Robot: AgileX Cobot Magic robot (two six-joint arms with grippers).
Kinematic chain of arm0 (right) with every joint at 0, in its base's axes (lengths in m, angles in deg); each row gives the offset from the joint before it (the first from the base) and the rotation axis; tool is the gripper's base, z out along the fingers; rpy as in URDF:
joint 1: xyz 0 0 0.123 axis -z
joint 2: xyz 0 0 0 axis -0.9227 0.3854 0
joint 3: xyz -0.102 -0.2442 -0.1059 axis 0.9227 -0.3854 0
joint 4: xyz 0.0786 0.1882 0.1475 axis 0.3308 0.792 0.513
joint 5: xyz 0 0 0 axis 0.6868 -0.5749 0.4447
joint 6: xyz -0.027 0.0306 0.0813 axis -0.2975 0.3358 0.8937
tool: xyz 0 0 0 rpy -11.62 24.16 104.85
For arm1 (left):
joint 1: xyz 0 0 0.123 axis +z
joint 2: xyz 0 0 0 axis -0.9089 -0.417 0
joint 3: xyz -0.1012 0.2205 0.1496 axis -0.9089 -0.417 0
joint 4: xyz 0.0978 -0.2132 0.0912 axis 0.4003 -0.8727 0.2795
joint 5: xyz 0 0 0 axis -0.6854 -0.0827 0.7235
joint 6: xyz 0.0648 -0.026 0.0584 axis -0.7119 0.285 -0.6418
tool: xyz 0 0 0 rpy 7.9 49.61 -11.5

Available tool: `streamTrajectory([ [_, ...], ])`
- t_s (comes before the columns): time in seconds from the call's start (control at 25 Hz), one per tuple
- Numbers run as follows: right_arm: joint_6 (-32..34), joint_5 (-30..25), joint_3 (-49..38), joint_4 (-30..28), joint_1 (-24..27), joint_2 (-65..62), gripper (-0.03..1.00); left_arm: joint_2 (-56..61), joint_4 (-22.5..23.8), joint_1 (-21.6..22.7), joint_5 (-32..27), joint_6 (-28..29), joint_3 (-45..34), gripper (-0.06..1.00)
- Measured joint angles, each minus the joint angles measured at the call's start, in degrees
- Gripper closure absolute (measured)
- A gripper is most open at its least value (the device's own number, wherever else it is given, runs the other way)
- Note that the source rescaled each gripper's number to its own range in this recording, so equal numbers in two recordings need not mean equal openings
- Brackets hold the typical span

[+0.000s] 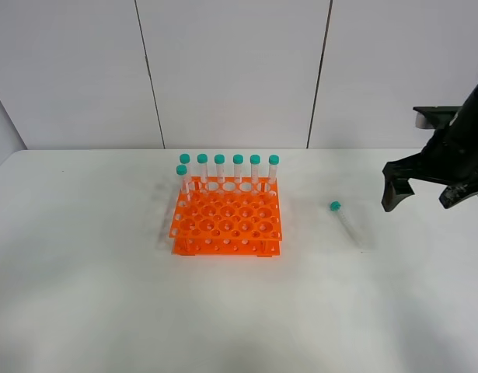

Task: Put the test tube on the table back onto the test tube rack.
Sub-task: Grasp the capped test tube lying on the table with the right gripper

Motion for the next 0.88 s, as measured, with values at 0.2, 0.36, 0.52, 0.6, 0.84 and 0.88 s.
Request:
streamTrajectory([
  [0.2, -2.52, 4.18, 2.84, -0.26, -2.56, 7.25, -0.03, 0.00, 0.00, 0.00, 0.00, 0.00, 0.00, -0.06],
  [0.36, -3.21, 9.24, 2.84, -0.09, -4.34, 9.76, -0.03, 0.00, 0.00, 0.00, 0.00, 0.00, 0.00, -0.06],
  [0.52, -3.21, 12.74, 2.84, -0.03, -4.34, 12.17, -0.03, 0.00, 0.00, 0.00, 0.00, 0.00, 0.00, -0.06],
  [0.6, -3.21, 13.51, 2.84, 0.15, -4.34, 13.98, -0.03, 0.00, 0.00, 0.00, 0.04, 0.00, 0.00, -0.06],
  [0.84, -3.21, 16.75, 2.84, 1.52, -4.34, 19.29, -0.03, 0.00, 0.00, 0.00, 0.04, 0.00, 0.00, -0.06],
  [0.88, -3.21, 17.16, 2.84, 1.75, -4.34, 19.97, -0.03, 0.00, 0.00, 0.00, 0.04, 0.00, 0.00, -0.06],
])
